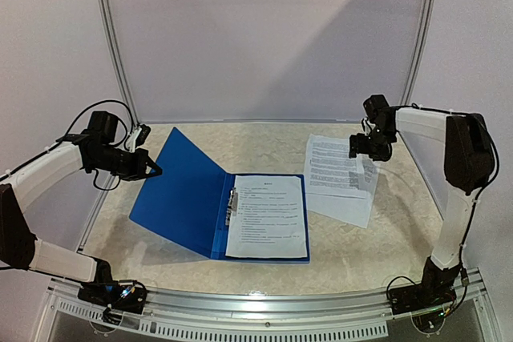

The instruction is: Put the files into the folder

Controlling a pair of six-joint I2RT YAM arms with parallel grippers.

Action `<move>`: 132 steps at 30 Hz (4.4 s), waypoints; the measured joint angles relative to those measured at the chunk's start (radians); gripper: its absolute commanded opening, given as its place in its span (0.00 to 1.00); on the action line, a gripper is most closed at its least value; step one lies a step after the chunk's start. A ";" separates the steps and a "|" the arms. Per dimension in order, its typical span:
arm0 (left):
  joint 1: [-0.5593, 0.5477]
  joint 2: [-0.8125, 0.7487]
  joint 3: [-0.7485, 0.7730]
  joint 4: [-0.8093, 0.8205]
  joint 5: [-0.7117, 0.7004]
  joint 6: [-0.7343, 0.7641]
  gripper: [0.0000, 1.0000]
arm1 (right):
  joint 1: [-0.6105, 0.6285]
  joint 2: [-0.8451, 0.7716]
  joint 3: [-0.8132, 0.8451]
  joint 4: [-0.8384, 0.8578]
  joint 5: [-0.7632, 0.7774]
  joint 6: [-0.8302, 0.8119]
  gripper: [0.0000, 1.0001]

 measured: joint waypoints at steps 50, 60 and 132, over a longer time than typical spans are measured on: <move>0.002 -0.002 -0.001 -0.001 0.003 -0.001 0.00 | -0.098 -0.163 -0.081 -0.171 0.060 -0.077 0.89; 0.003 -0.002 -0.001 -0.002 0.005 -0.001 0.00 | -0.141 0.129 0.010 -0.159 0.021 -0.040 0.85; 0.003 -0.004 -0.001 -0.001 0.012 -0.001 0.00 | 0.348 -0.210 -0.163 0.249 -0.630 0.446 0.00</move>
